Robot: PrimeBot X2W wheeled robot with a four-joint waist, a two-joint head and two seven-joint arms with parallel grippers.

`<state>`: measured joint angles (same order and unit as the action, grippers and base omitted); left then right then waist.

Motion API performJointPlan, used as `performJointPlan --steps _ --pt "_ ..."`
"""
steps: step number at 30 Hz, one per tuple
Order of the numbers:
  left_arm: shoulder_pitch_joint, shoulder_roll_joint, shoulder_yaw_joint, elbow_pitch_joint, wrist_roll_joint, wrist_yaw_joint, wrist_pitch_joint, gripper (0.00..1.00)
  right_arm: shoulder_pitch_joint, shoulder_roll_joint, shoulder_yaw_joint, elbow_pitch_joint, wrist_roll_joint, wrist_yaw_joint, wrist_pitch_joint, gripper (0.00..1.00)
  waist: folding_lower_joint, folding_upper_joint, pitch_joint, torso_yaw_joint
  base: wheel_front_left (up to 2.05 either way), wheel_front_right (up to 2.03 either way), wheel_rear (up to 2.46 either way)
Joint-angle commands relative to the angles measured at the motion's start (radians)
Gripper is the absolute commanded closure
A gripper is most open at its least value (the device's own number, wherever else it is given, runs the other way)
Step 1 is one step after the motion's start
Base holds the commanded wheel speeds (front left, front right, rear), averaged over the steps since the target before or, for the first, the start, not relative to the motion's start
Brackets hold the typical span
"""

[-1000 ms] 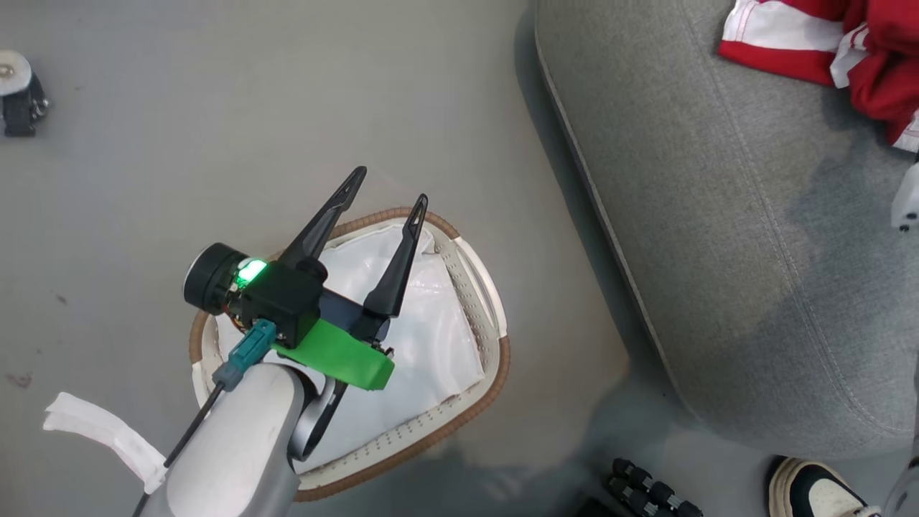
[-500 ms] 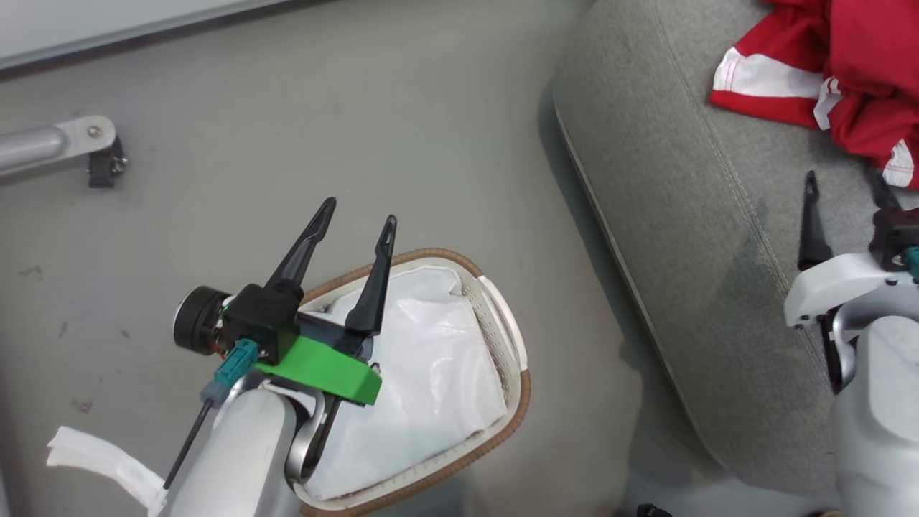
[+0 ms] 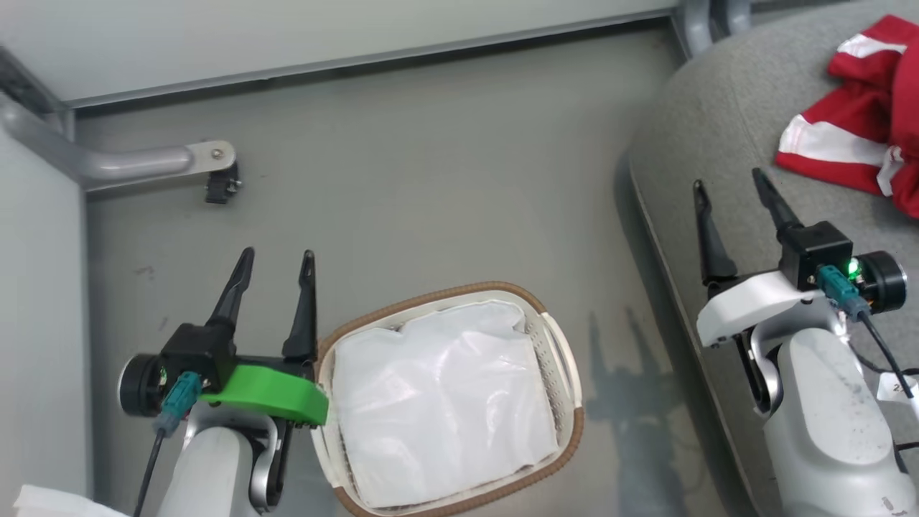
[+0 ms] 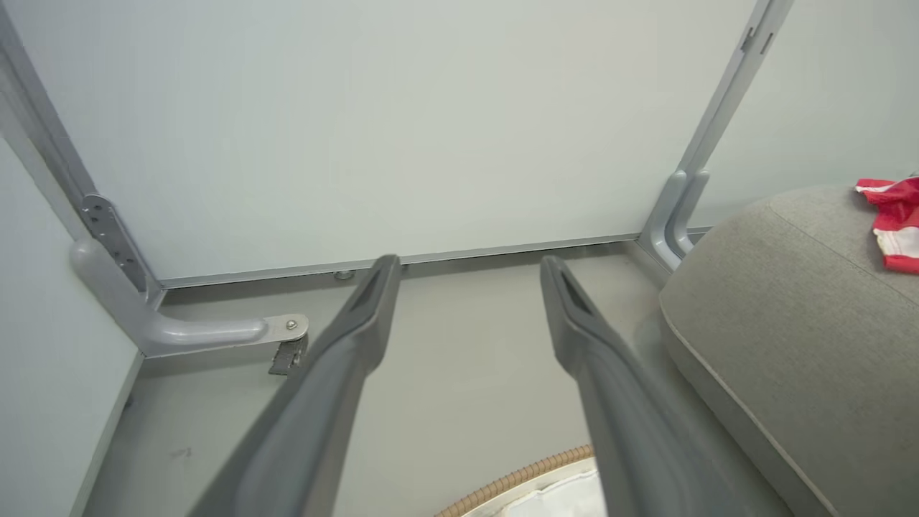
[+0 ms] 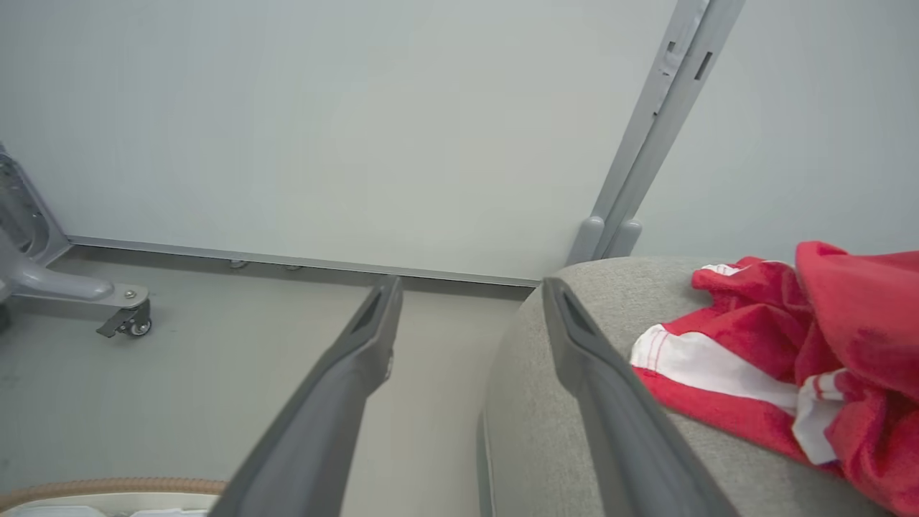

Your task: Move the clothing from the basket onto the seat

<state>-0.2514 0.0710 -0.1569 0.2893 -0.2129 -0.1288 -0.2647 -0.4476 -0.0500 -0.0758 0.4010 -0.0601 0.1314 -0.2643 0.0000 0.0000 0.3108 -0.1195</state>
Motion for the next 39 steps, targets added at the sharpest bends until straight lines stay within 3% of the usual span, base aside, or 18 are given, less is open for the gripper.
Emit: performJointPlan --steps 1,7,17,30,38,39 --pt "0.021 -0.006 0.018 0.004 0.013 -0.003 0.001 0.0 0.025 -0.003 0.012 0.0 0.016 -0.001 0.0 0.0 0.0 0.0 -0.058 0.062 0.0 0.0 0.0" --pt "0.055 -0.015 0.086 0.034 0.029 -0.003 0.001 0.0 0.064 -0.003 0.064 -0.006 0.056 -0.001 0.0 0.0 0.0 0.0 -0.096 0.103 0.0 0.0 0.0" --pt "0.135 -0.019 0.14 0.064 0.041 -0.003 0.001 0.0 0.166 -0.003 0.066 -0.001 0.097 -0.001 0.0 0.0 0.0 0.0 -0.172 0.122 0.0 0.0 0.0" --pt "0.277 -0.019 0.148 0.061 -0.001 0.023 0.001 0.0 0.312 -0.003 0.036 -0.004 0.106 -0.001 0.0 0.0 0.0 0.0 -0.271 0.131 0.0 0.0 0.0" --pt "0.316 -0.019 0.157 0.07 -0.055 0.011 0.001 0.0 0.363 -0.003 0.021 0.004 0.124 -0.001 0.0 0.0 0.0 0.0 -0.292 0.142 0.0 0.0 0.0" --pt "0.304 -0.021 0.156 0.074 -0.051 0.013 0.0 1.0 0.353 0.002 0.023 0.005 0.123 0.0 0.0 1.0 0.0 0.0 -0.291 0.141 0.0 0.0 0.0"
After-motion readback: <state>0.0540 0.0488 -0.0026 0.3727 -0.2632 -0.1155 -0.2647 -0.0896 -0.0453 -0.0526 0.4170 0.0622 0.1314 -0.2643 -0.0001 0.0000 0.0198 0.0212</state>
